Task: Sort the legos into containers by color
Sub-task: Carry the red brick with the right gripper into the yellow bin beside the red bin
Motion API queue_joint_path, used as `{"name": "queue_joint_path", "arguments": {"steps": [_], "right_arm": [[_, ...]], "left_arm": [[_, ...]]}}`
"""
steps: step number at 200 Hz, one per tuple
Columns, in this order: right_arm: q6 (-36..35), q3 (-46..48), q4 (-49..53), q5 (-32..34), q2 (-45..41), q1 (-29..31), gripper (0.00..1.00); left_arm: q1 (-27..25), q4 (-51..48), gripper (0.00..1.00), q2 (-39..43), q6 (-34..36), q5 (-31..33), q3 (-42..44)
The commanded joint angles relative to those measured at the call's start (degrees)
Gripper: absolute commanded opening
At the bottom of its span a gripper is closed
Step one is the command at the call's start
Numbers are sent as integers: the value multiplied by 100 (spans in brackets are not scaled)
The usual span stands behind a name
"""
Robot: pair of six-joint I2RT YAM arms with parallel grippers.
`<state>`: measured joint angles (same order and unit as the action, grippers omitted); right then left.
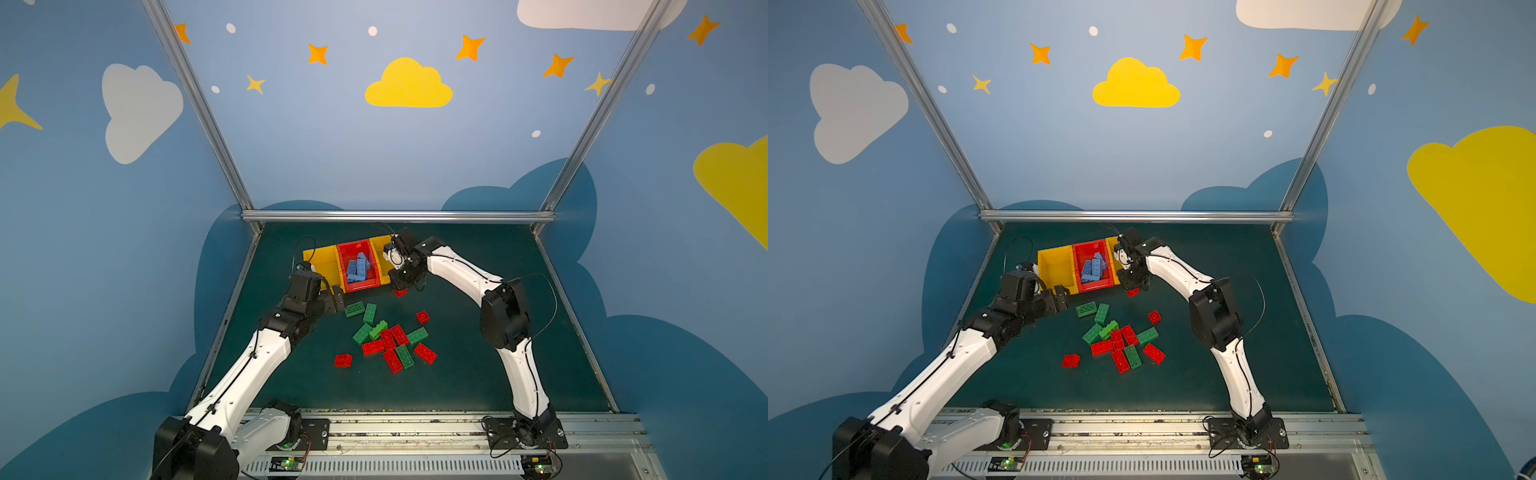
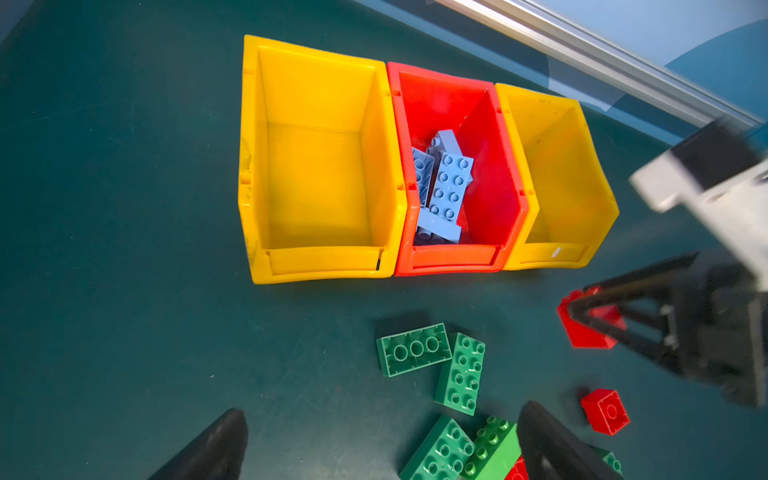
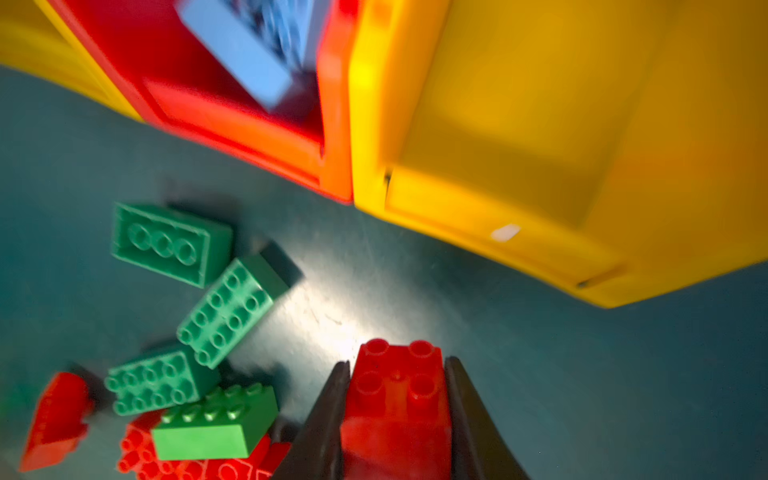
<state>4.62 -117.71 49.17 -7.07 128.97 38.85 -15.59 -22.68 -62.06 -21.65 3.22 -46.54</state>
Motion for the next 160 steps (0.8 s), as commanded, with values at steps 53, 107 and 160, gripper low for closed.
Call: {"name": "queue_joint_path", "arguments": {"steps": [53, 107, 160], "right_arm": [[302, -1248, -933, -240, 542, -340, 25], [364, -2203, -1621, -248, 1553, -352, 30], [296, -2166, -1503, -316, 1332, -350, 75]], "left_arm": [[20, -129, 100, -280, 82, -32, -432], [27, -305, 100, -366, 80, -76, -555], [20, -232, 100, -506, 109, -146, -698]]}}
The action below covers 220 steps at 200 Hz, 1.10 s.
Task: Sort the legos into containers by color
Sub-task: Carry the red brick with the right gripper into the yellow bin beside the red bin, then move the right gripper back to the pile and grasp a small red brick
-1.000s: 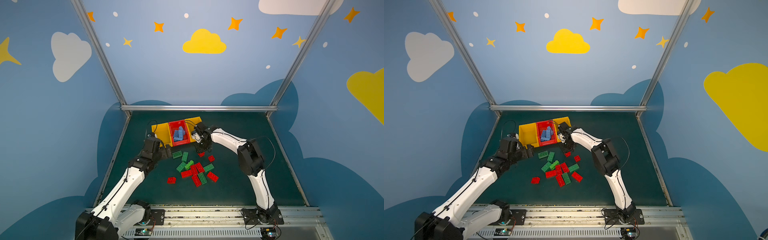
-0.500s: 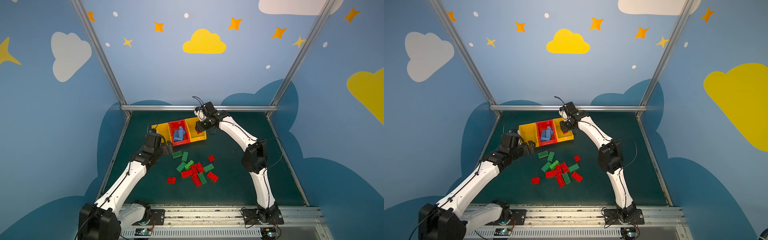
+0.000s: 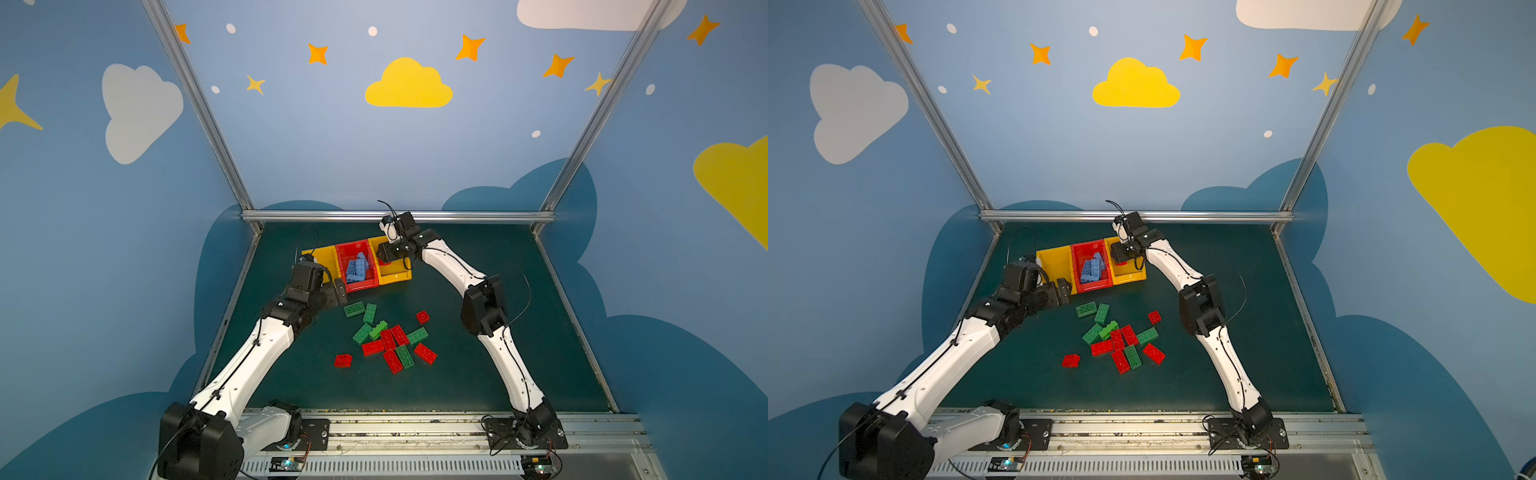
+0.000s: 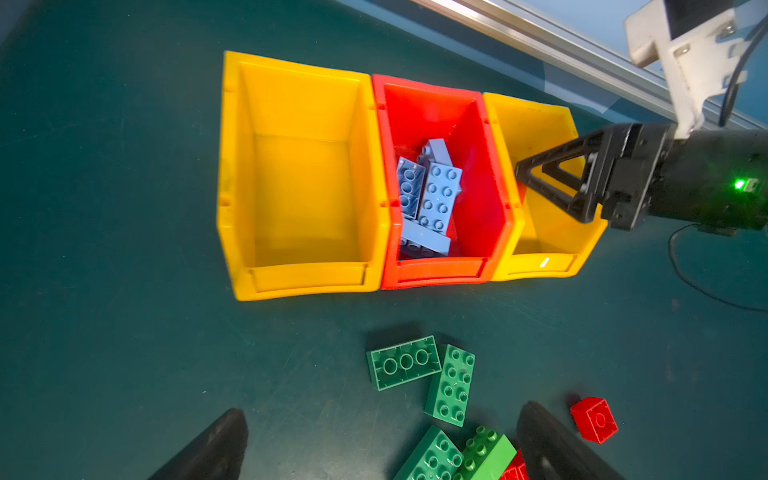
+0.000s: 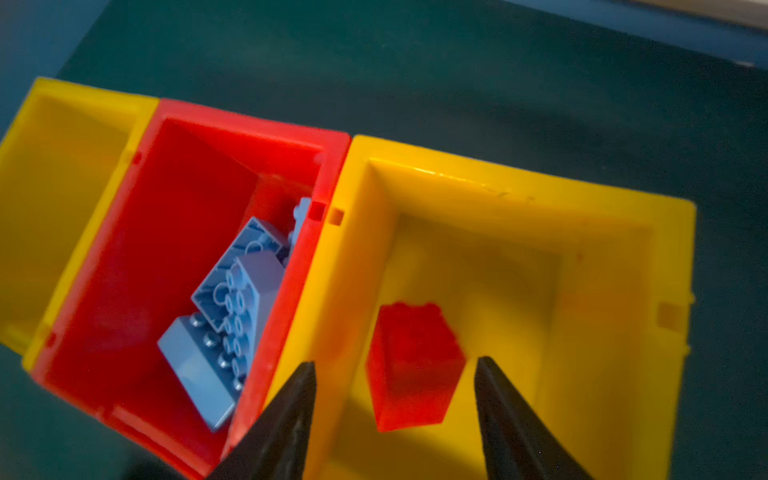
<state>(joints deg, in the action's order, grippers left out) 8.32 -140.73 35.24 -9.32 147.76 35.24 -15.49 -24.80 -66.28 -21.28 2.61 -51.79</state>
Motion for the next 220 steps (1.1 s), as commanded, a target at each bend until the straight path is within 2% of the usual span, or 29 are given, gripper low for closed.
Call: {"name": "queue_joint_path", "arguments": {"steps": [1, 14, 69, 129, 175, 220], "right_arm": [[-75, 169, -113, -89, -560, 10, 75], [-183, 572, -111, -25, -957, 1, 79], [-566, 2905, 344, 326, -2863, -44, 79], [62, 5785, 318, 581, -4487, -44, 77], [488, 6708, 419, 576, -4739, 58, 75], [428, 6835, 330, 563, -4547, 158, 75]], "left_arm": [[14, -18, 100, -85, 67, -94, -174], [25, 81, 100, -131, 8, -164, -174], [-12, 531, 100, -324, -252, -940, 36], [-570, 764, 100, -176, -690, -753, 434], [-1349, 772, 100, -114, -958, -410, 584], [-1844, 802, 100, -19, -1234, -153, 769]]}}
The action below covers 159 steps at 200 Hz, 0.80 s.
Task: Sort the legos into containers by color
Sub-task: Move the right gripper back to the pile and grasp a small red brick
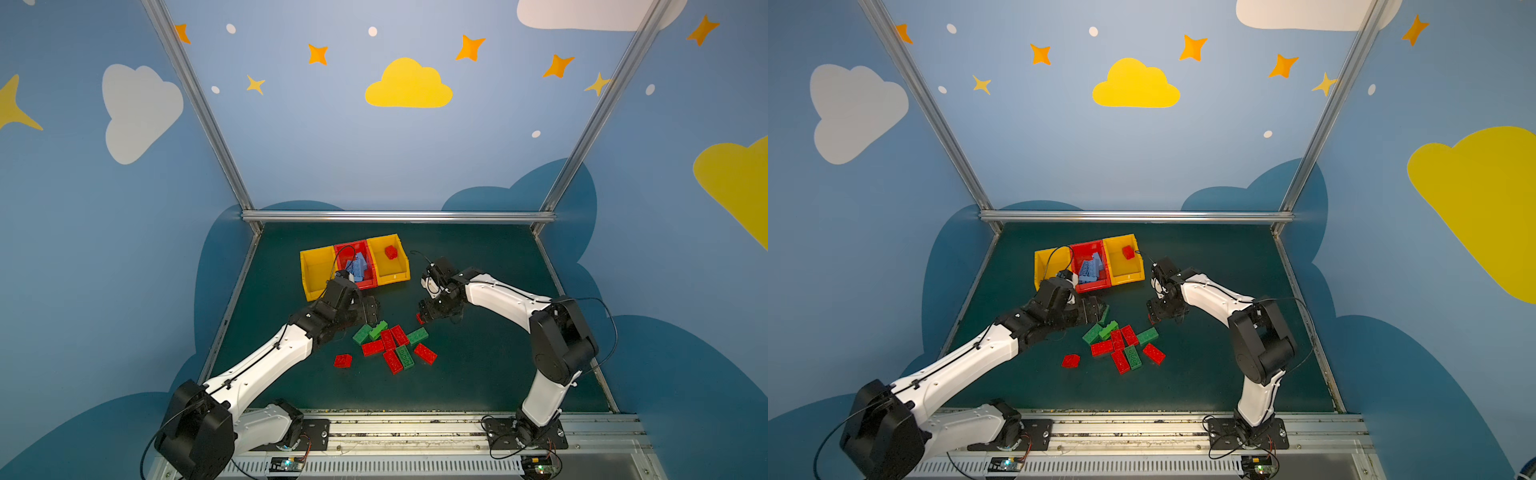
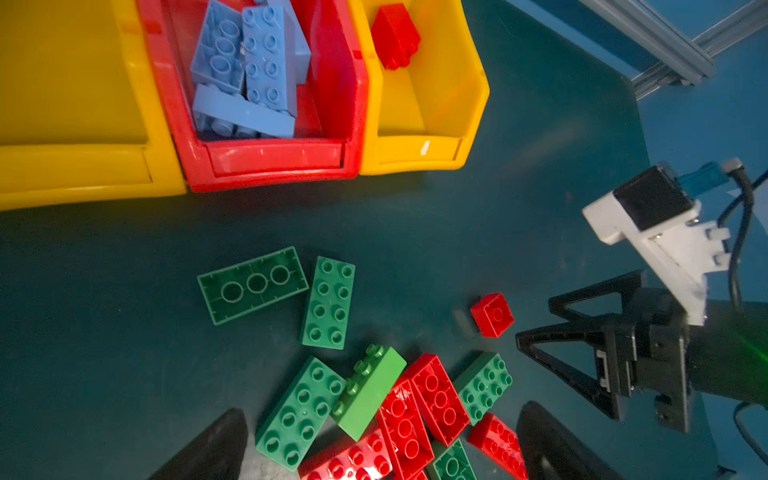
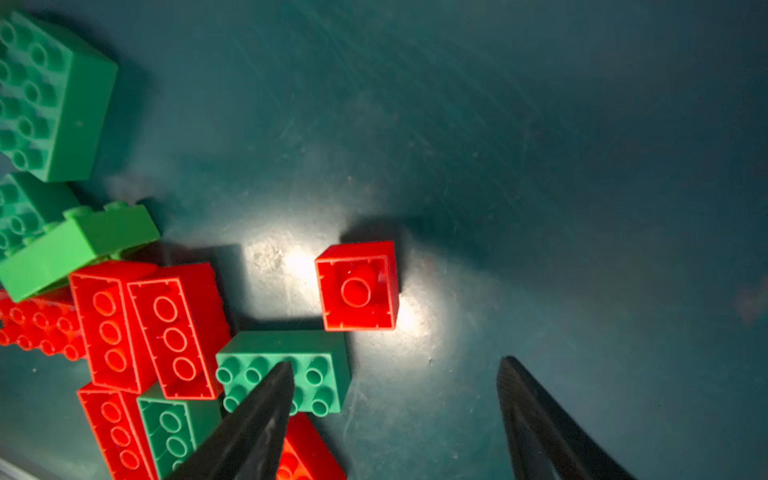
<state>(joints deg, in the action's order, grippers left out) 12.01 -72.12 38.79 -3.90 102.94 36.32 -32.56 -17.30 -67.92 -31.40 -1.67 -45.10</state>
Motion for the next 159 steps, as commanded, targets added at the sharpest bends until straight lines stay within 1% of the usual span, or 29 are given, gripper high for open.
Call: {"name": "queue_joint_path", "arguments": {"steps": [1, 47, 73, 117, 143, 159], "right_arm": [[57, -28, -22, 21, -59, 51, 75], [-126, -308, -54, -114, 343, 56, 70], [-199, -540, -37, -255, 598, 78, 65], [-293, -818, 45, -348, 900, 216, 63], [-301, -850, 71, -313, 1033, 235, 54], [-288, -860, 83, -283, 1094, 235, 51]], "left_arm": [[-146, 52, 100, 150, -224, 278, 99], [-234, -69, 100, 328, -238, 456, 154], [-238, -96, 100, 443, -250, 540, 247], [-233, -136, 100, 454, -208, 685, 221], [-234, -186, 100, 413, -163, 755, 177], [-234, -229, 100, 401, -171, 795, 168]]}}
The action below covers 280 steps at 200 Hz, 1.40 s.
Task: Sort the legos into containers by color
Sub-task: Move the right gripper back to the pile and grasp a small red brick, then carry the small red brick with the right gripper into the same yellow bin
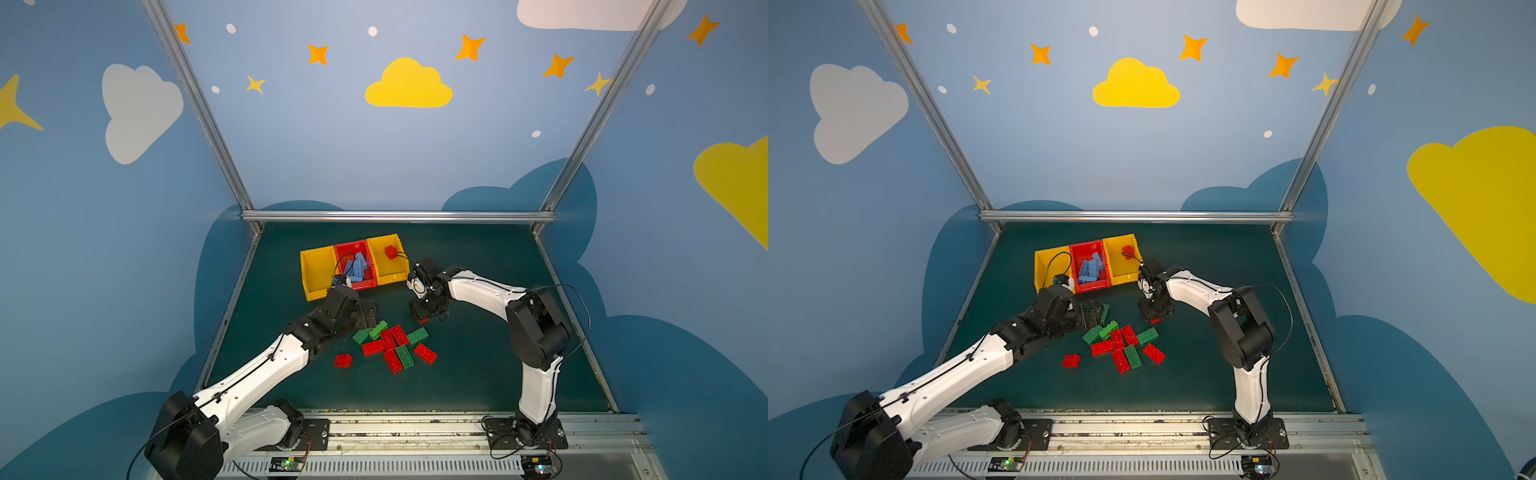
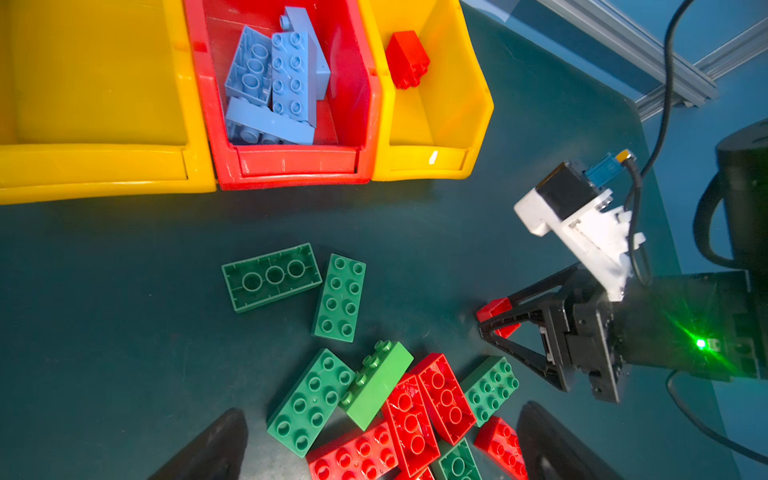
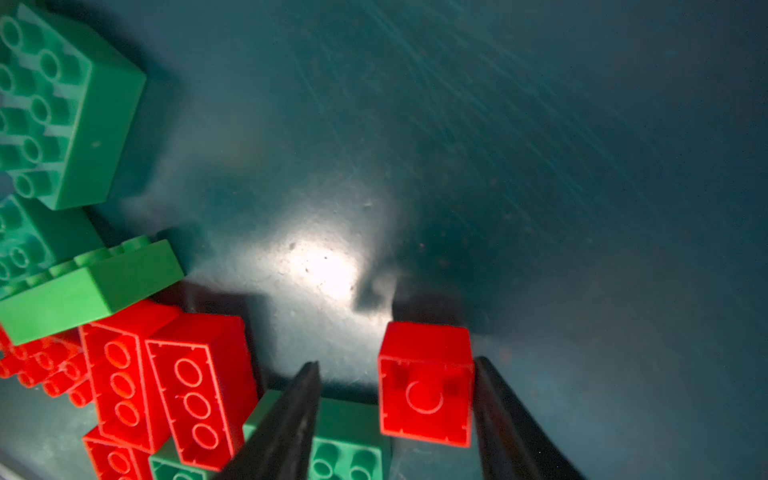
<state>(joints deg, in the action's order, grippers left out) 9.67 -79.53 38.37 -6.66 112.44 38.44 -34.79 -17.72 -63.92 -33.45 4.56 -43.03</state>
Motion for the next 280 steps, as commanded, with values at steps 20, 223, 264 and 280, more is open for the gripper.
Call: {"name": "queue_joint_path", "arguments": {"steps": [20, 223, 264, 280], "right_arm": [[-66, -139, 172, 11, 225, 24, 47], [-173, -4200, 253, -239, 1705, -142, 25], [-63, -4695, -204, -345, 2277, -161, 25], [-47, -4994, -194, -311, 2550, -169, 25]], "left_arm": [[-9, -206, 100, -8, 39, 207, -37], [634, -421, 100, -420, 668, 103, -543], [917, -458, 100, -403, 796, -53, -531], [1029, -448, 100, -422, 820, -115, -531]]}}
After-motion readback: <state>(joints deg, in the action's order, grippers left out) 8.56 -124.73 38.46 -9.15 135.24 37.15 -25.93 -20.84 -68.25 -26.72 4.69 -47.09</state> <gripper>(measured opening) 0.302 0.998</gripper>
